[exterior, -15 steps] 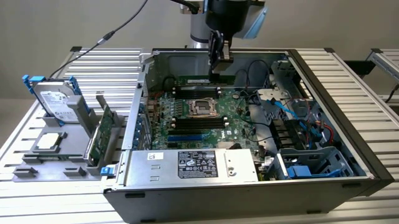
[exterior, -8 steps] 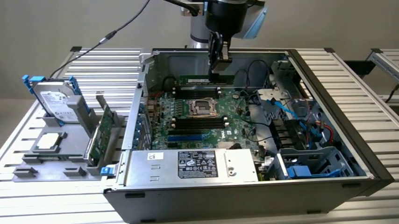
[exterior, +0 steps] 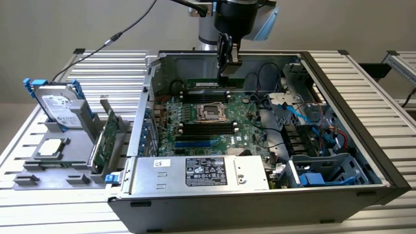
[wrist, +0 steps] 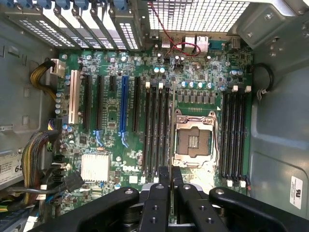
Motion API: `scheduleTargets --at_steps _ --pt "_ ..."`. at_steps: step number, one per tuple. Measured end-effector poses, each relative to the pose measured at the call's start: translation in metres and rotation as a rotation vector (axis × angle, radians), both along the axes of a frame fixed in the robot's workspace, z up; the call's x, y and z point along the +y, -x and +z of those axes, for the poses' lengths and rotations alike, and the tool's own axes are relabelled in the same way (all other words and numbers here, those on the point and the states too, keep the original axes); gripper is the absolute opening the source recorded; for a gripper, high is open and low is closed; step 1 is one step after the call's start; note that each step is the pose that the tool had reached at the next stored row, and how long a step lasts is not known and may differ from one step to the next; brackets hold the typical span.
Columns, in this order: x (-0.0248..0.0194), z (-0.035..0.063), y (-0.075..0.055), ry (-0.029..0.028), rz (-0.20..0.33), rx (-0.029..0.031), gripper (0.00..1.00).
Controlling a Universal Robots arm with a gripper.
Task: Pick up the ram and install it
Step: 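Insert the ram into the slot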
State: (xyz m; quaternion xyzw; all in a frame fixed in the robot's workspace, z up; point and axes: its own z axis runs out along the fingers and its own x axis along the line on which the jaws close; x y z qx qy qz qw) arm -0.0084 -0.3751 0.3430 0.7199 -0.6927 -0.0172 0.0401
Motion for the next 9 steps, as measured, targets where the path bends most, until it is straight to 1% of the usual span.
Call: scheduleTargets --at_steps 7,8,9 --pt "0.0 -0.0001 0.0 -0.0001 0.0 0.0 0.13" --pt "0.0 -0.0001 0.0004 -0.0001 0.0 -0.001 0.13" --pt "0.0 -0.0002 0.0023 -0.0009 0.0 -0.006 0.13"
